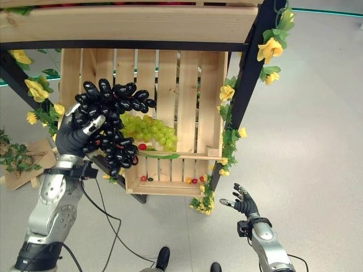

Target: Pick up the fruits from the basket on one side to the basket on the other side

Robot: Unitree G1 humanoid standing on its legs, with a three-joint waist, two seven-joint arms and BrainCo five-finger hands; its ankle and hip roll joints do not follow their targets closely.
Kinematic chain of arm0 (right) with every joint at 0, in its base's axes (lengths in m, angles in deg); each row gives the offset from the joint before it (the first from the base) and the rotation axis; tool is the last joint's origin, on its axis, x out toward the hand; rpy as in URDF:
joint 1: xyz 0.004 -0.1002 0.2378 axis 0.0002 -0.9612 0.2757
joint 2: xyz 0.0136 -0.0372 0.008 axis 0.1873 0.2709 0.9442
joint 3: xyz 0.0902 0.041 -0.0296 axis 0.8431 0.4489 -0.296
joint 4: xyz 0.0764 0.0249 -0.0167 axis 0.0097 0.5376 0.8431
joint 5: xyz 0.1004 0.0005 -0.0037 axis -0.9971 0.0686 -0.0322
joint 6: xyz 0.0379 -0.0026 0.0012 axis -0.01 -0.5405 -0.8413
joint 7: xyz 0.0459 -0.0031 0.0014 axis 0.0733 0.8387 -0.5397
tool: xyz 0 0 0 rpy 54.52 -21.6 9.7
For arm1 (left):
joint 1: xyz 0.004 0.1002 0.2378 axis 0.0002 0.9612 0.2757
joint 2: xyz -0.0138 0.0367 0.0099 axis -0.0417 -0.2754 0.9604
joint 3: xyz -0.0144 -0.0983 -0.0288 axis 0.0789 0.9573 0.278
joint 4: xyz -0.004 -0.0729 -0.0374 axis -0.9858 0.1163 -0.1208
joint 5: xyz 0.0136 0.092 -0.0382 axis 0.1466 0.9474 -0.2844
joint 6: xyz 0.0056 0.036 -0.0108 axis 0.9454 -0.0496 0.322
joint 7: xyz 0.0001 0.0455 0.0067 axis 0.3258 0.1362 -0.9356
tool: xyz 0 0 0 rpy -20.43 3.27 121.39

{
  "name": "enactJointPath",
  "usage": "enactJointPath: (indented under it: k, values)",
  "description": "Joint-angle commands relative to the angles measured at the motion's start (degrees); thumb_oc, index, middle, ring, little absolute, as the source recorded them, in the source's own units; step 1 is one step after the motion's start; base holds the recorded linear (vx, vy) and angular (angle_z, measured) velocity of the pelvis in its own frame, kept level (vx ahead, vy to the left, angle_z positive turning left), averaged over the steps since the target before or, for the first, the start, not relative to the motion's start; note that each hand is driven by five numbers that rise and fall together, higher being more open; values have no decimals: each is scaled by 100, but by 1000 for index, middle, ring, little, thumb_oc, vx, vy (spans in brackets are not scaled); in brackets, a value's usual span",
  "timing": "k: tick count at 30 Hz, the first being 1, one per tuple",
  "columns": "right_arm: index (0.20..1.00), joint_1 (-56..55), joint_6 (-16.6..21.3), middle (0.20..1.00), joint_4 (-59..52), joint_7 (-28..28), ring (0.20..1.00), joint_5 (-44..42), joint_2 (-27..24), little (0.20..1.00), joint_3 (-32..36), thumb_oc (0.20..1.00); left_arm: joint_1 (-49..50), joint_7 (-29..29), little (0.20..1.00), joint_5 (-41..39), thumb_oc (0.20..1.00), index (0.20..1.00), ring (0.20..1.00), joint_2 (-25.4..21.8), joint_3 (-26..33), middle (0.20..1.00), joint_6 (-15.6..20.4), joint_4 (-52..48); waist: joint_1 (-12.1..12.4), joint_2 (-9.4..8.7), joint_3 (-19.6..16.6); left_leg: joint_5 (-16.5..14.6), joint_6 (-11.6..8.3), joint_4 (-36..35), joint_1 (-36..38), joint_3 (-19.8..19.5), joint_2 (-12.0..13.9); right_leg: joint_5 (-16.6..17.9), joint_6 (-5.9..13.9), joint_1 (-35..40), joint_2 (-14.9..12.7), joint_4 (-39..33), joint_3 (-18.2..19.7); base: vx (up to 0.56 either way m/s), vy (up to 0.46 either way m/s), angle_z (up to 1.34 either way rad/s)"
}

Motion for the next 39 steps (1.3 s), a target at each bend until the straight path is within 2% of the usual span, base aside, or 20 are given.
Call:
enactJointPath:
  k: [1, 4, 5, 10, 11, 13, 15, 16, 17, 18, 19, 20, 24, 27, 29, 32, 35, 36, 37, 39]
  values:
    - [1000, 65, 118, 1000, -162, -43, 1000, 80, -320, 1000, -237, 1000, -1443, -196, 200, -15, 200, 200, 200, -1080, -415, 200, 327, 1327, -192, 140, -505, -513, -423, 422, -313, 139, 337, -1043, 146, 48, -105, 420, -222, 11, 15, -6]
    - [1000, 89, 112, 1000, -140, -71, 1000, 81, -337, 1000, -298, 1000, -2046, -354, 200, -66, 200, 200, 200, -1440, -756, 200, 339, 1990, -245, 153, -529, -544, -431, 406, -319, 159, 343, -1065, 177, 29, -129, 414, -219, 25, 8, -5]
    - [1000, 85, 129, 1000, -89, -65, 1000, 85, -379, 1000, -392, 1000, -2625, -245, 200, 262, 200, 200, 200, -2039, -1215, 200, 195, 2540, -315, 185, -541, -545, -435, 410, -327, 194, 353, -1051, 220, 12, -150, 414, -213, -10, 12, -10]
    - [1000, 170, 204, 1000, -46, -36, 1000, 70, -389, 1000, -611, 1000, -4123, -179, 200, 756, 200, 200, 200, -2280, -2415, 200, -63, 4154, -454, 204, -543, -538, -442, 410, -360, 261, 381, -1009, 306, -64, -201, 438, -203, -2, 6, -7]
    - [1000, 174, 206, 1000, -43, -34, 1000, 69, -374, 1000, -600, 1000, -4182, -170, 200, 749, 200, 200, 200, -2275, -2465, 200, -52, 4192, -443, 191, -539, -538, -442, 411, -364, 260, 381, -1010, 307, -67, -200, 439, -204, 0, 12, -5]
    - [1000, 198, 252, 1000, 3, -26, 1000, 51, -360, 1000, -681, 1000, -4712, -213, 200, 1150, 200, 200, 200, -2242, -2853, 200, -158, 4808, -492, 202, -537, -533, -438, 394, -367, 302, 393, -997, 329, -101, -208, 451, -184, 0, 0, 0]
    - [1000, 262, 343, 1000, 56, 17, 1000, 49, -396, 1000, -830, 1000, -5443, -341, 206, 2249, 206, 206, 206, -2230, -3519, 206, -364, 5631, -566, 215, -538, -533, -433, 385, -379, 342, 403, -979, 366, -146, -229, 463, -170, 4, 6, -2]
    - [1000, 266, 344, 1000, 58, 18, 1000, 49, -382, 1000, -819, 1000, -5489, -340, 206, 2251, 206, 206, 206, -2218, -3557, 206, -357, 5658, -555, 202, -533, -533, -433, 386, -381, 341, 403, -980, 366, -148, -229, 464, -170, 0, 0, 0]
    - [1000, 337, 463, 1000, 32, 103, 1000, 19, -419, 1000, -916, 1000, -5973, -699, 1000, 3384, 1000, 1000, 1000, -2127, -4084, 1000, -565, 5993, -592, 207, -517, -532, -426, 406, -411, 373, 415, -984, 389, -191, -239, 501, -168, -13, 4, -4]
    - [1000, 339, 464, 1000, 34, 104, 1000, 19, -409, 1000, -909, 1000, -5998, -702, 1000, 3389, 1000, 1000, 1000, -2116, -4104, 1000, -565, 6006, -583, 198, -513, -533, -426, 408, -412, 374, 415, -986, 389, -193, -239, 504, -167, 0, 0, 0]
    - [1000, 374, 528, 1000, 27, 158, 1000, 16, -427, 1000, -945, 1000, -6223, -925, 1000, 4072, 1000, 1000, 1000, -2069, -4357, 1000, -701, 5973, -589, 195, -507, -539, -421, 420, -425, 390, 415, -990, 394, -215, -244, 524, -170, -5, -9, -4]
    - [1000, 344, 654, 1000, -28, 231, 1000, 23, -437, 1000, -934, 1000, -6318, -1249, 1000, 5212, 1000, 1000, 1000, -2133, -4591, 1000, -892, 5466, -566, 167, -493, -551, -403, 433, -443, 412, 421, -1007, 399, -229, -253, 547, -185, -5, -9, -4]
    - [1000, 282, 679, 1000, -72, 308, 1000, 28, -466, 1000, -810, 1000, -6011, -1301, 1000, 5847, 1000, 1000, 1000, -2324, -4396, 1000, -975, 4721, -510, 122, -473, -588, -387, 476, -468, 406, 414, -1044, 388, -239, -261, 577, -217, 0, 0, 0]
    - [1000, 211, 648, 1000, -103, 296, 1000, 88, -490, 1000, -711, 1000, -5496, -1345, 1000, 6116, 1000, 1000, 1000, -2517, -3951, 1000, -964, 4046, -449, 79, -462, -619, -378, 506, -467, 404, 405, -1077, 372, -208, -263, 591, -242, 0, 0, 0]
    - [1000, 123, 604, 1000, -103, 291, 1000, 121, -444, 1000, -595, 1000, -4698, -1330, 1000, 5732, 1000, 1000, 1000, -2625, -3175, 1000, -827, 3589, -390, 48, -471, -638, -380, 511, -458, 401, 395, -1097, 358, -180, -261, 582, -274, 0, 0, 0]
    - [1000, 89, 569, 1000, -68, 286, 1000, 157, -444, 1000, -582, 1000, -4242, -1342, 1000, 5435, 1000, 1000, 1000, -2642, -2741, 1000, -721, 3362, -374, 57, -486, -638, -383, 501, -450, 389, 390, -1100, 346, -148, -260, 561, -295, 0, 0, 0]
    - [1000, 16, 490, 1000, -14, 238, 1000, 225, -331, 1000, -412, 1000, -2933, -1344, 1000, 3775, 1000, 1000, 1000, -2380, -1503, 1000, -32, 2543, -252, -7, -468, -636, -384, 499, -471, 350, 375, -1098, 323, -138, -257, 535, -321, 0, 0, 0]
    - [1000, 7, 486, 1000, -20, 234, 1000, 227, -369, 1000, -440, 1000, -2803, -1325, 1000, 3760, 1000, 1000, 1000, -2384, -1387, 1000, -34, 2482, -279, 23, -481, -640, -383, 499, -466, 356, 375, -1100, 323, -136, -258, 535, -316, 0, 0, 0]
    - [1000, -37, 427, 1000, 47, 219, 1000, 246, -286, 1000, -330, 1000, -1944, -980, 1000, 2552, 1000, 1000, 1000, -2051, -779, 1000, 437, 1935, -207, -6, -472, -633, -381, 498, -485, 328, 374, -1095, 302, -141, -254, 519, -327, 0, 0, 0]
    - [1000, -54, 379, 1000, 62, 207, 1000, 254, -238, 1000, -306, 1000, -1190, -639, 1000, 1290, 1000, 1000, 1000, -1555, -309, 1000, 724, 1503, -189, -8, -477, -632, -380, 499, -496, 304, 375, -1088, 288, -138, -256, 496, -322, 0, 0, 0]
